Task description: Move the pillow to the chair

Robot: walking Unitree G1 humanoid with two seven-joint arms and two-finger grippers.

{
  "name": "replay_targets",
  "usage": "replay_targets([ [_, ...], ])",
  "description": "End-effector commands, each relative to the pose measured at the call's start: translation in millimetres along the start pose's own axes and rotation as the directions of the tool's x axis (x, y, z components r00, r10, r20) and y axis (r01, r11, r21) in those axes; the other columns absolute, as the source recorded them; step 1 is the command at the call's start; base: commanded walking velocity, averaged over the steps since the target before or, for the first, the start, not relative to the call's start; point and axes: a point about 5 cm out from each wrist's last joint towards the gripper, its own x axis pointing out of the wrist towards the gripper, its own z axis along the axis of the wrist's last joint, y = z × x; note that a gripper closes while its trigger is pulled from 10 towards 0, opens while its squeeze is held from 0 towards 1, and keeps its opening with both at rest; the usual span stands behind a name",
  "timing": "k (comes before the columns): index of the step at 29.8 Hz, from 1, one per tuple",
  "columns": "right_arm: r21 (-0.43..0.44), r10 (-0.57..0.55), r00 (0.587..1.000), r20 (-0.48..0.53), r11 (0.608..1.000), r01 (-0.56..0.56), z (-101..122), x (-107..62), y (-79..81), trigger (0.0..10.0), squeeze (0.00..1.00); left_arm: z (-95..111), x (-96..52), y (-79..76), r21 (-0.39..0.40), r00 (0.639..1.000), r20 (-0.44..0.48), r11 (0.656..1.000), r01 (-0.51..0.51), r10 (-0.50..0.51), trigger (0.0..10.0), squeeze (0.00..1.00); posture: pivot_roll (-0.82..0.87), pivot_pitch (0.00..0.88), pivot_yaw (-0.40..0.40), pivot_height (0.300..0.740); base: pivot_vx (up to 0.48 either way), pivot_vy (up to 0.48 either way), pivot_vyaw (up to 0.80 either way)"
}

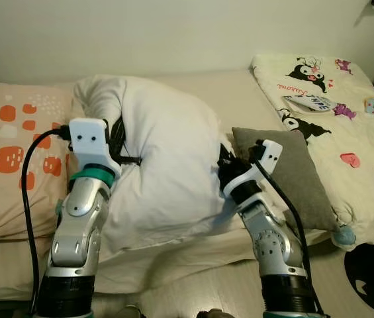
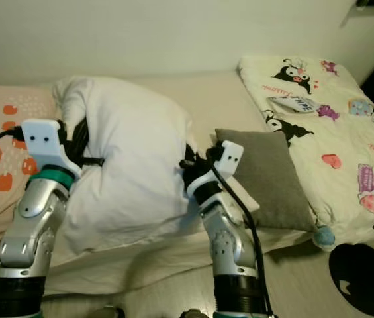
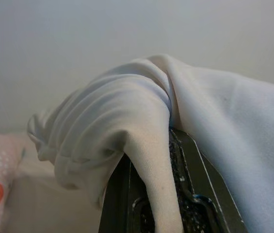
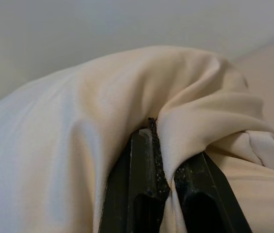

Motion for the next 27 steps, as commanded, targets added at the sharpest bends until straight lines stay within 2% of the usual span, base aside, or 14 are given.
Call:
replay_targets([
  [1,0.076,0.14,0.99,0.028,0.987,-0.142,-4.8,12.3,38.9,10.0,0.0,16.2,2.8,-13.7,-0.013,0.995,0.07,0.998,0.067,-0.066,10.0,0.0,0.12,0.022,-0.01,0.74,0.0,0.0,0.0],
  [2,0.084,0.159,0.986,0.043,0.983,-0.162,-1.8,14.0,46.7,10.0,0.0,15.2,2.0,-17.4,-0.011,0.995,0.057,0.996,0.084,-0.083,10.0,0.0,0.12,0.018,-0.008,0.74,0.0,0.0,0.0],
  [8,0.089,0.159,0.985,0.064,0.982,-0.165,3.6,16.7,50.3,10.0,0.0,15.0,3.0,-19.4,0.001,0.995,0.046,0.996,0.09,-0.09,10.0,0.0,0.11,0.015,-0.003,0.74,0.0,0.0,0.0],
  [18,0.094,0.154,0.984,0.086,0.982,-0.162,10.1,17.4,48.4,10.0,0.0,24.9,5.9,-25.8,0.013,0.989,0.089,0.993,0.118,-0.119,10.0,0.0,0.11,0.017,0.0,0.74,0.0,0.0,-0.8],
  [27,0.099,0.181,0.978,0.107,0.976,-0.192,14.5,16.1,54.0,10.0,0.0,37.0,9.2,-31.7,0.005,0.98,0.14,0.99,0.143,-0.143,10.0,0.0,0.11,0.013,0.008,0.74,0.0,0.0,-0.8],
])
